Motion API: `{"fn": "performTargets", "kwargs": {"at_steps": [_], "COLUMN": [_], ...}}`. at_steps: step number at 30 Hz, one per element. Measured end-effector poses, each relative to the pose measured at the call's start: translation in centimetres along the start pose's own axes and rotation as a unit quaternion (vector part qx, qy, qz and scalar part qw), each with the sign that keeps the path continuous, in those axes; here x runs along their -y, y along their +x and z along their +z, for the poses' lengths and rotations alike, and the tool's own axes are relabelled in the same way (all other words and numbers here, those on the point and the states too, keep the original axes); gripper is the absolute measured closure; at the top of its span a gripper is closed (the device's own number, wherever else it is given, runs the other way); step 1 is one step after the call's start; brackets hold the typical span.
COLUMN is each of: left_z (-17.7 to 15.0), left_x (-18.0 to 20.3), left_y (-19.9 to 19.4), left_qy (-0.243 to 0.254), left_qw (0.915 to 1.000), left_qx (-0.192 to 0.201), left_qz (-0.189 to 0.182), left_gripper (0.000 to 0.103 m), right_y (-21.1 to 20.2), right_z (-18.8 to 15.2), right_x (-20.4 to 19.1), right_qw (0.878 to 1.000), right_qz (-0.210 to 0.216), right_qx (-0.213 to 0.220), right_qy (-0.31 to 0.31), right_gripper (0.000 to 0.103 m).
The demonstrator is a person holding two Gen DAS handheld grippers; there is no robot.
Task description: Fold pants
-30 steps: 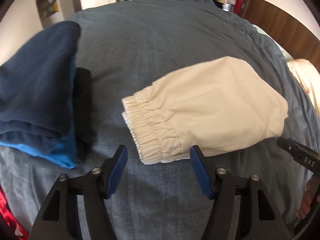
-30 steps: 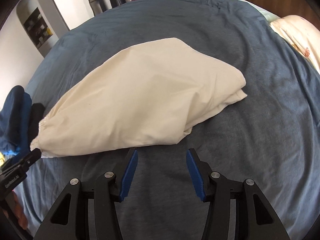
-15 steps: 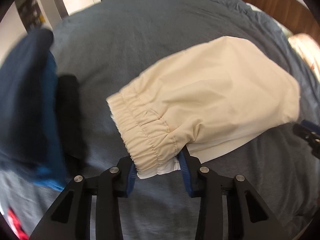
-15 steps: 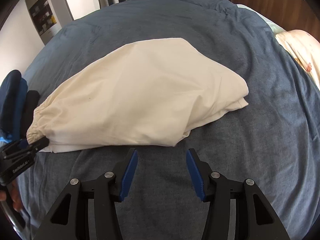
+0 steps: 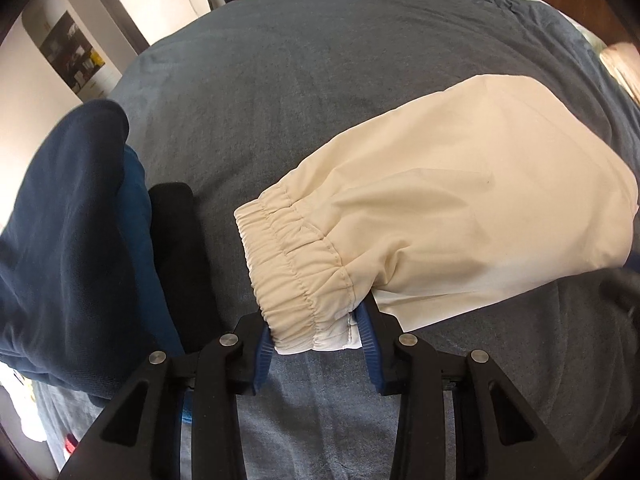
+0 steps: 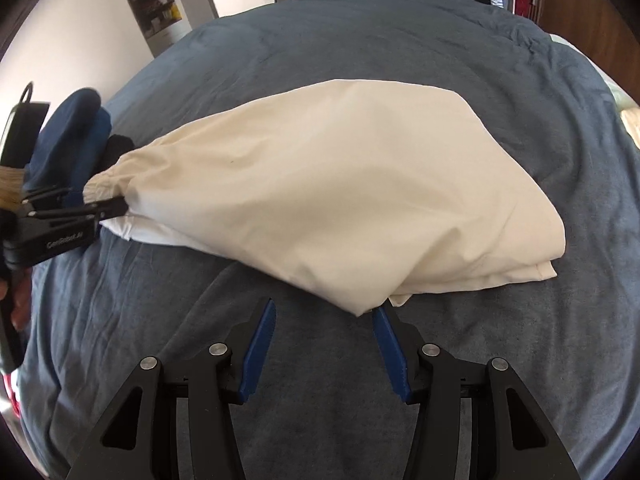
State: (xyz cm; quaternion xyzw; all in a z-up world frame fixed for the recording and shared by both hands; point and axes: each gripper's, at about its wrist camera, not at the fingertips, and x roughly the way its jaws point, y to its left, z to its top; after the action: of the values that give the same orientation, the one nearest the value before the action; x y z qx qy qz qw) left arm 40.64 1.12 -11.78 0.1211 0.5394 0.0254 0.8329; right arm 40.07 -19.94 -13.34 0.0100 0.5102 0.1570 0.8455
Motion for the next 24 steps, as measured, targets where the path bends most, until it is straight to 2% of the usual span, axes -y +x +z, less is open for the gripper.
{"fn": "performTargets", "kwargs": {"at_steps": [4,6,9,14,19,24], "left_z": [0.1,0.0,0.1,0.1,-0.2,-0.2], "left_x": [0.1,0.3,0.6,0.9,0.8,1.0], "left_y": [0.3,0.3,0.2,0.2,0.2,0.1], "left_qy": [-0.001,0.003,0.012,0.017,0.013,0.019], "left_qw": [1.0,0.9999,0.9998,0.9996,0.9997,0.9996], "left_qx": [-0.001,-0.001,0.004,0.005,0.003,0.004], "left_qz": [0.005,0.01,0.017,0.024,0.021,0.022], "left_gripper": [0.065,0.065,0.065,0.065,0.065,0.065], "right_y": [-0.7,-0.4,0.0,-0.4,0.3,1.4], "right_z": [0.9,1.9,2.5,1.7,0.2,1.1], "right_x": [0.4,1.1,1.6,1.4,1.0,1.1], "right_qw": [0.999,0.999,0.999,1.0,1.0,0.999], "right_qz": [-0.005,0.015,0.033,0.015,0.027,0.035], "right_qx": [0.046,0.05,0.037,0.024,0.0,0.003], "right_qy": [-0.011,-0.005,-0.002,-0.001,-0.004,-0.028], "right_gripper": [0.051,0.051,0.051,0.051,0.051,0.051]}}
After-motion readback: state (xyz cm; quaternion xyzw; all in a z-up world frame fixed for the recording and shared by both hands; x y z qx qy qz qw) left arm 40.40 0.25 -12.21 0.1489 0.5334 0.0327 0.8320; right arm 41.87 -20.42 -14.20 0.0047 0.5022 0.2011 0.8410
